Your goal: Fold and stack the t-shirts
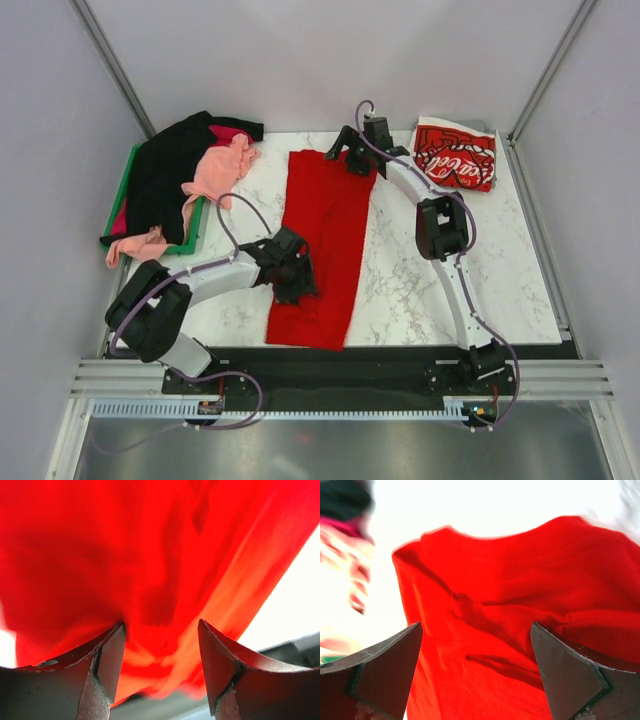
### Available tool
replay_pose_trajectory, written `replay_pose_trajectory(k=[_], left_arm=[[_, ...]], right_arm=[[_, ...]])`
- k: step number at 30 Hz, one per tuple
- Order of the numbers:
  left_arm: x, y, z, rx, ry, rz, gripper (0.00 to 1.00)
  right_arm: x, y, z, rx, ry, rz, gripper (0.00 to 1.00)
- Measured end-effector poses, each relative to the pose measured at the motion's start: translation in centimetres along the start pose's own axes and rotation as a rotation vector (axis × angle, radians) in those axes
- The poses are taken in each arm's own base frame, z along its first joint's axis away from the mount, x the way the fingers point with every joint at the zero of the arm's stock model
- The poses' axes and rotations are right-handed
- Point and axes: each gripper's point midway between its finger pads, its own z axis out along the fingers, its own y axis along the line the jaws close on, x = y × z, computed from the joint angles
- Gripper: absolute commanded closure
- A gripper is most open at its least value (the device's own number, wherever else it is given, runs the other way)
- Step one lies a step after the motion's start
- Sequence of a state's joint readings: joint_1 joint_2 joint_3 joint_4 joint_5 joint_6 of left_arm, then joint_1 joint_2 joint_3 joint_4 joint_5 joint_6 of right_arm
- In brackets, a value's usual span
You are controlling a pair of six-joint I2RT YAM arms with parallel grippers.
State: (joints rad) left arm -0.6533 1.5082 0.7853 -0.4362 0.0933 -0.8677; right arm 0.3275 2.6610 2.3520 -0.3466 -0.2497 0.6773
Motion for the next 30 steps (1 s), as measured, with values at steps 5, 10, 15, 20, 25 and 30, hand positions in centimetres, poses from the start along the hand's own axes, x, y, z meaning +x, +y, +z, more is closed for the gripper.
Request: replay_pose_trajectory(k=[5,10,15,20,25,30], left_arm=[[3.4,-5.6,0.9,0.117,0.133,0.038,0.29],[4.1,-8.0,0.6,0.145,0.156,0.078,0.27],[1.8,-9.9,-2.5,0.135,0.077,0.115,0.25],[-0.7,-12.1,-8.9,0.222,-0.084,0.172,0.24],[-1.3,-10.6,-12.4,0.206,-0.182,0.221,0.23],[-0.7,-7.2,-12.3,0.106,-0.19,0.246,0.28]], right_arm=[[-2.1,1.9,2.9,-0.148,-0.094,0.086,0.02],[-3.5,2.6,4.0,-0.231,-0.175,0.133,0.02],[-4.1,2.4,3.9,-0.252,-0.204,0.147,0.02],[-4.2,1.7,2.5,-0.213,-0.189,0.141,0.02],[-5.3,0.7,-1.1,-0.122,-0.168,0.123,0.02],[-8.0,1.6,-9.8,0.013,-0.213,0.027,0.02]])
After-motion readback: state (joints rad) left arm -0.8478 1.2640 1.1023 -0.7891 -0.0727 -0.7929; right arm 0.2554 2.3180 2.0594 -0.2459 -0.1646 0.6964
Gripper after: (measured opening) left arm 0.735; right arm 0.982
